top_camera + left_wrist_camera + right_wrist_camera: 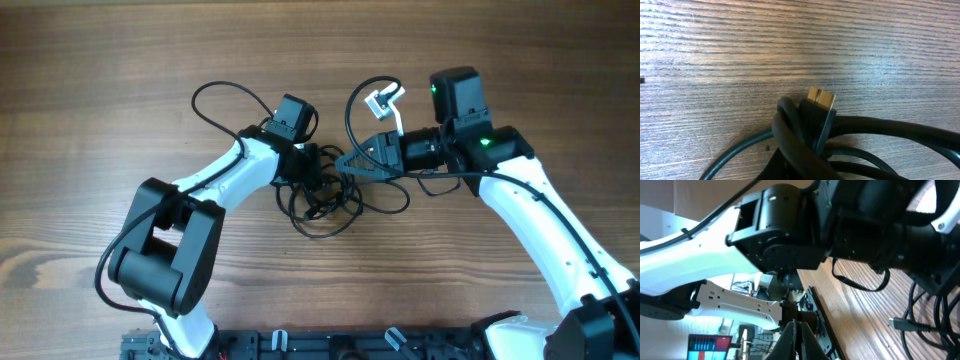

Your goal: Untangle cables

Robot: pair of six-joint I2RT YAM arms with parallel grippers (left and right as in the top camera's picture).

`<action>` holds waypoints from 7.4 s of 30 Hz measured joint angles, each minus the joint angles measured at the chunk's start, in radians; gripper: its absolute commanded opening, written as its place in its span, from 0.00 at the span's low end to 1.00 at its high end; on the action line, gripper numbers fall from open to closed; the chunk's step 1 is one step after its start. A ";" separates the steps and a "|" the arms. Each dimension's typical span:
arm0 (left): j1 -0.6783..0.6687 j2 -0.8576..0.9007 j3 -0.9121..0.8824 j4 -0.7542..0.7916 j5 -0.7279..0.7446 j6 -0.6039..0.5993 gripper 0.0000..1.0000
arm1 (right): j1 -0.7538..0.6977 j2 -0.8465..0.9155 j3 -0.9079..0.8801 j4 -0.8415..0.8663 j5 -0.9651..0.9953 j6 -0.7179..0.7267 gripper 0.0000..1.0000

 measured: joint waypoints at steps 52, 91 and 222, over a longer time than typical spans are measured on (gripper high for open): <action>-0.024 -0.038 0.032 0.005 0.096 -0.039 0.09 | 0.030 0.013 0.220 -0.455 0.452 -0.272 0.04; 0.528 -0.048 0.000 -0.193 0.031 -0.029 0.04 | -0.178 -0.073 0.221 -0.631 0.536 -0.420 0.04; 0.417 -0.077 -0.002 -0.239 0.399 0.405 0.84 | 0.243 0.399 0.209 0.119 0.331 0.064 0.04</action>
